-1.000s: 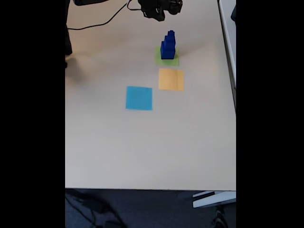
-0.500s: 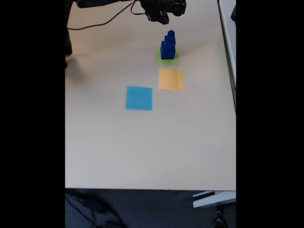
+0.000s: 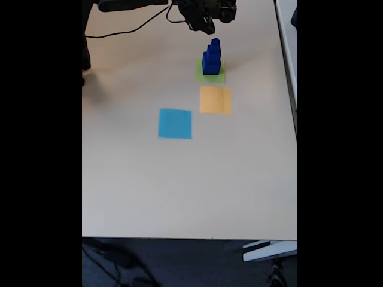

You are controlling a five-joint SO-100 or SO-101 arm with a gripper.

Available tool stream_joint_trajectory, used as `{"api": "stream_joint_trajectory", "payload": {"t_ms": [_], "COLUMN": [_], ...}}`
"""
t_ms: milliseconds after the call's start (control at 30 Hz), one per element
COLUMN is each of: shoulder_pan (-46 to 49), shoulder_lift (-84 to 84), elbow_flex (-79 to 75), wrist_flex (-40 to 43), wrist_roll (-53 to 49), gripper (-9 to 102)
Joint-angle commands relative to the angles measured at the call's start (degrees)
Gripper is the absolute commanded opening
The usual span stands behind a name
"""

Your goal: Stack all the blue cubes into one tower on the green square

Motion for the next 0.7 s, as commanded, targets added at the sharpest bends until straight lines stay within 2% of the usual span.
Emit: {"api": "stream_joint_trajectory", "payload": {"t_ms": [0, 667], "shoulder_pan": [0.8, 1.1], "shoulder_lift": [0.1, -0.4], "elbow_flex": [-4.0, -3.8], "wrist_flex": [-1.8, -2.6], "wrist_roll": [-0.6, -1.2], "gripper": [0, 0]}}
